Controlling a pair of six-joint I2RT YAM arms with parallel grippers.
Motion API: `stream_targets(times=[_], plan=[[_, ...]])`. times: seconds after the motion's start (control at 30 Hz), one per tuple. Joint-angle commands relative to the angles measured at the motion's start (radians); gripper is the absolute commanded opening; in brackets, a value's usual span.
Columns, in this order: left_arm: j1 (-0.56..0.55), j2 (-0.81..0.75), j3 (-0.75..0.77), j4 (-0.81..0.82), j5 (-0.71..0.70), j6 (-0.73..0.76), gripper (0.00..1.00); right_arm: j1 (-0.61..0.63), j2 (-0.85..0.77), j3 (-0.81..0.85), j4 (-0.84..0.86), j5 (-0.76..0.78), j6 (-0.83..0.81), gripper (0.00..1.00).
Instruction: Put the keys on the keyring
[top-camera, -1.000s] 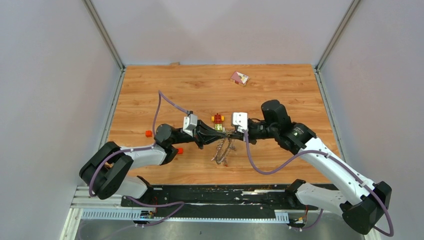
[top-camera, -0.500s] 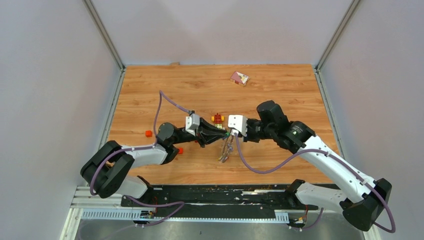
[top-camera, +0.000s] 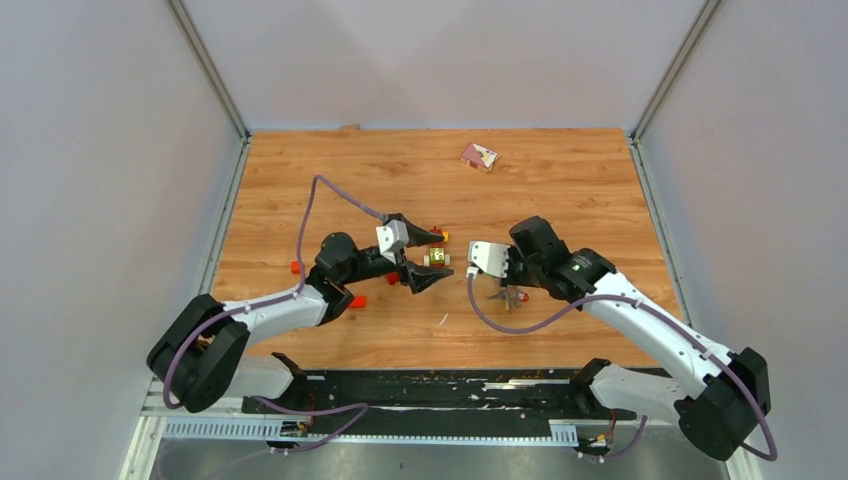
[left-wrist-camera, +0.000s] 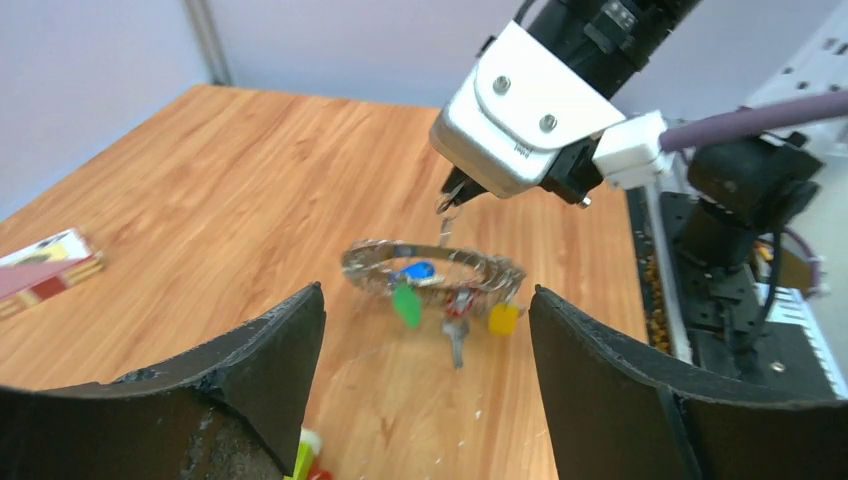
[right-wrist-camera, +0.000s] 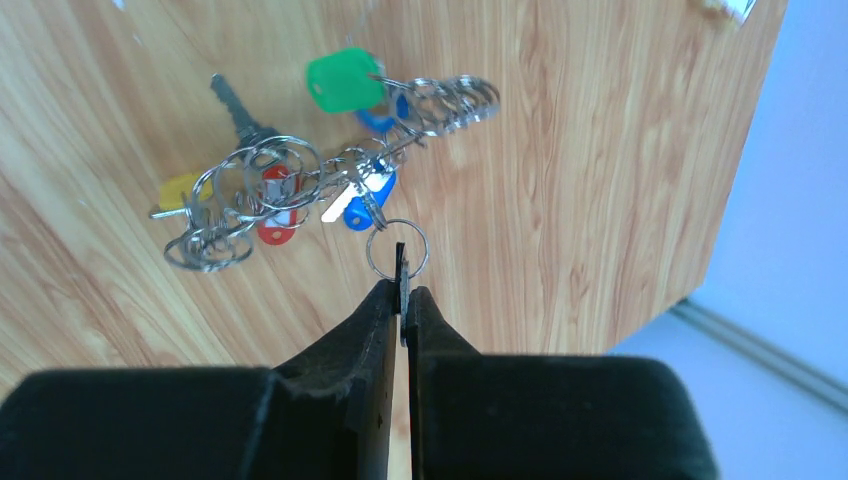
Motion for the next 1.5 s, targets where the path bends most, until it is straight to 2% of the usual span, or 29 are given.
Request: stream_targets(times=[0.0,0.17,0.33,0.47,0.63,0.87,1.1,1.23,1.47], plan=[[0.020,-0.065,0.047,-0.142,-0.125,0.099,0.82,-0.038,0.042,-0.013,-0.005,0.146,-0.035,0.00],[0.027,-0.073,0.068,-0.229,-0.192,0.127,0.82,-0.090,0.121,0.008,-0.031,0.206,-0.055,0.00],[0.027,-0.078,0.075,-0.265,-0.200,0.136,0.82,-0.167,0.149,-0.013,-0.020,0.238,-0.108,0.00],[0.027,-0.085,0.079,-0.281,-0.215,0.138,0.82,-0.166,0.159,-0.026,-0.009,0.278,-0.120,0.00],[0.027,-0.106,0.125,-0.409,-0.287,0.173,0.82,-0.095,0.198,-0.062,0.052,0.437,-0.142,0.00],[0.044,-0.134,0.248,-0.690,-0.560,0.283,0.84,0.061,0.356,-0.146,0.220,0.686,-0.204,0.00],[0.088,-0.184,0.260,-0.736,-0.643,0.337,0.86,0.189,0.478,-0.180,0.387,0.783,-0.294,0.01],[0.091,-0.191,0.254,-0.734,-0.649,0.359,0.87,0.255,0.546,-0.181,0.473,0.814,-0.344,0.04],[0.094,-0.182,0.257,-0.742,-0.660,0.380,0.88,0.296,0.674,-0.184,0.635,0.841,-0.429,0.13]])
